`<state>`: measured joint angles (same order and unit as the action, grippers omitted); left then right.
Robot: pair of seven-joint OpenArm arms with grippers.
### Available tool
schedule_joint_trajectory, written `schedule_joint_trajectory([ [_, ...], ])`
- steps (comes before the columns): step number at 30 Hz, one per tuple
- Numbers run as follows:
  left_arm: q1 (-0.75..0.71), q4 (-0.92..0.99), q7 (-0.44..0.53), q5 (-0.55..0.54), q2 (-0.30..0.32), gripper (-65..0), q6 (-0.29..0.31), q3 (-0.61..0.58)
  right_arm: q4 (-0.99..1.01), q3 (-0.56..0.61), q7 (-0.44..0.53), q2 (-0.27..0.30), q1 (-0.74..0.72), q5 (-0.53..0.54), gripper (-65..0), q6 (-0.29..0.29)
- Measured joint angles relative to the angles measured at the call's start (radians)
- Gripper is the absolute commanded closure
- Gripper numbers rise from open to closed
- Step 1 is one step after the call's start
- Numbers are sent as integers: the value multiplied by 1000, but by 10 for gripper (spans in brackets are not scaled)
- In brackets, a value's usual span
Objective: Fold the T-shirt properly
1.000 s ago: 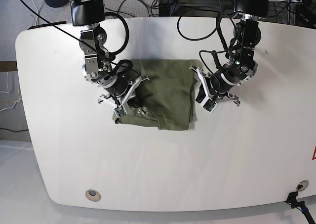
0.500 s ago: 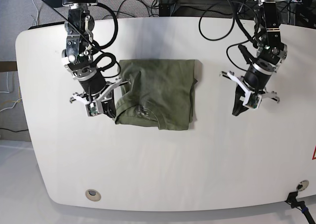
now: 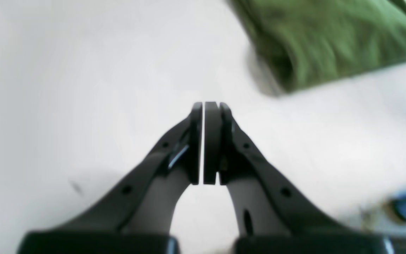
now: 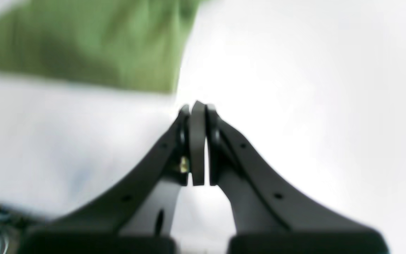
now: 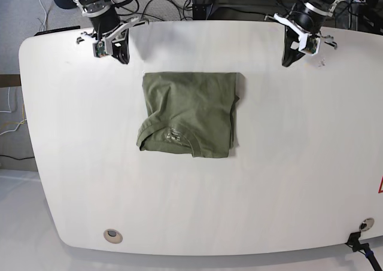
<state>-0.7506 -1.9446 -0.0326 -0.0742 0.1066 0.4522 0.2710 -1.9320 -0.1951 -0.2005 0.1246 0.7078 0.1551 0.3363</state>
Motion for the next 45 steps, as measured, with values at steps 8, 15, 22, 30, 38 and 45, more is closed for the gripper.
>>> schedule_joint_trajectory([
  [8,-289,-21,80,-51,0,0,-6,22,-19,0,218,-48,349,-1,0,-3],
  [15,-425,-8,93,-55,1,0,-2,23,-10,2,280,-66,523,3,0,-2],
  [22,-358,230,88,-52,2,0,-2,18,316,24,290,-81,429,3,0,-16],
  [30,-132,658,91,-47,5,0,-6,21,755,129,377,-64,196,1,0,2],
  [38,69,1032,103,-52,57,0,-1,-107,1013,131,392,-69,13,6,0,-4],
  [45,283,1378,110,-53,51,0,0,-189,1235,130,395,-61,-166,6,0,-5],
])
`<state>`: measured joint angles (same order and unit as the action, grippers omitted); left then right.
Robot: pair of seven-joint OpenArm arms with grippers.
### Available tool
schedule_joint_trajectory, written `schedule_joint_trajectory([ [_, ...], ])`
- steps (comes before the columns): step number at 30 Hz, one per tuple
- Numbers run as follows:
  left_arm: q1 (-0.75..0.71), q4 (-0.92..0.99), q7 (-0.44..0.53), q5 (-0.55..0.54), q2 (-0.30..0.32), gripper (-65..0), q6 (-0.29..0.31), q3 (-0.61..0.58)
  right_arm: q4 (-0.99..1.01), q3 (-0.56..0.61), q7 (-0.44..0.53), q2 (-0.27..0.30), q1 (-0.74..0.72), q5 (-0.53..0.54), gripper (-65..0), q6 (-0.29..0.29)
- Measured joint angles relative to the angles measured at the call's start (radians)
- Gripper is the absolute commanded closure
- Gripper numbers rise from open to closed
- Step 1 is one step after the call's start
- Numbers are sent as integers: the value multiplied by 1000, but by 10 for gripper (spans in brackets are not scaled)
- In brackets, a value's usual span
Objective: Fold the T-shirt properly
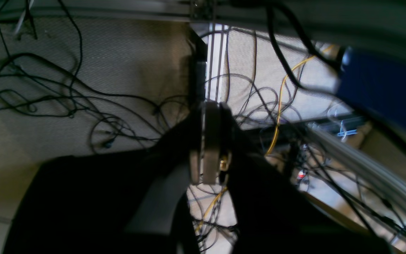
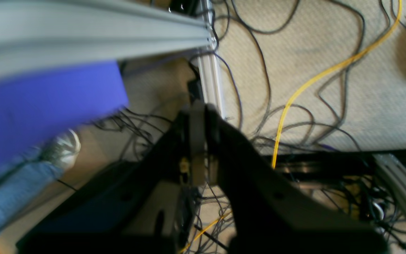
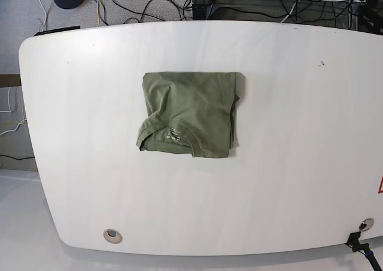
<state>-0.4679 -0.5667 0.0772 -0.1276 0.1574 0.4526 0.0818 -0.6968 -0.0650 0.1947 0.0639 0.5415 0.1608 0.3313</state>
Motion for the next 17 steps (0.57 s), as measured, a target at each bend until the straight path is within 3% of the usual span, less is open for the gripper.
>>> schedule_joint_trajectory([
  [7,191,248,-5,2,-3,0,-10,-90,233,1,-4,-5,-175,0,0,-3],
  [9,233,290,-6,-1,-10,0,-68,-91,272,1,0,-3,-209,0,0,-1],
  [11,272,323,-2,-1,-15,0,-167,-94,301,1,2,-5,-238,0,0,1],
  [17,313,364,-1,-2,-27,0,-187,-148,364,1,3,-3,-282,0,0,1],
])
